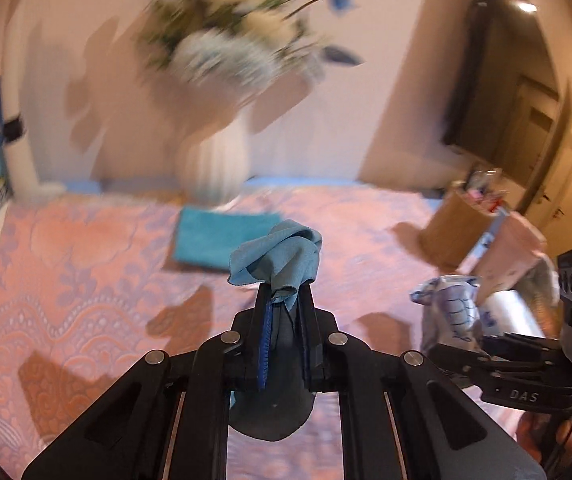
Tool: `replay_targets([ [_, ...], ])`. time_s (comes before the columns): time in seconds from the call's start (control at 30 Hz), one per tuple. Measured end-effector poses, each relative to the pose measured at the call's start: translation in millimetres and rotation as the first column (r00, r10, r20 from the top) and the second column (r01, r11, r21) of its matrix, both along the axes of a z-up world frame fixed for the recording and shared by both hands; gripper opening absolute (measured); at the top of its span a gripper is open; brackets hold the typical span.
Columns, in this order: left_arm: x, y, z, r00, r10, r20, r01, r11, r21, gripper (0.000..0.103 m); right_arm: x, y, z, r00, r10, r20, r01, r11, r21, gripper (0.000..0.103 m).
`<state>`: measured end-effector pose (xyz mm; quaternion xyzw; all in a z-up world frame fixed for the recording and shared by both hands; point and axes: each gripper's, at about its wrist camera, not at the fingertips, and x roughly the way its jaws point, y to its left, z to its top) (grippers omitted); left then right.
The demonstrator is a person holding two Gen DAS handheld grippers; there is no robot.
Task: Organize books
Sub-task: 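Carry the teal cloth and snack bag toward the amber glass plate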
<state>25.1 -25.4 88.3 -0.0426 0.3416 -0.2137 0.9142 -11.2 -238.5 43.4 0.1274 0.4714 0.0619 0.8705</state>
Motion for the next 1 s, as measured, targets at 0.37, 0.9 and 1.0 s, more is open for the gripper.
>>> replay_targets([
  [0.37, -32.1, -111.5, 29.5, 0.974, -0.226, 0.033, 0.227, 0.974, -0.021, 0.008, -62.3, -76.7, 65.9, 0.977, -0.142, 0.159, 0.143, 0.990, 0.006, 0.047],
  [0.9, -80.7, -294.5, 46.6, 0.845, -0.531, 0.067, 0.531, 0.847, 0.019, 0.009, -156.9, -254.7, 94.8, 0.831, -0.501, 0.241, 0.503, 0.863, 0.059, 0.047],
  [1.0, -84.3, -320.5, 50.9, 0.825, -0.561, 0.073, 0.560, 0.828, 0.025, 0.009, -163.1, -282.8, 99.2, 0.809, -0.531, 0.253, 0.534, 0.843, 0.063, 0.047],
])
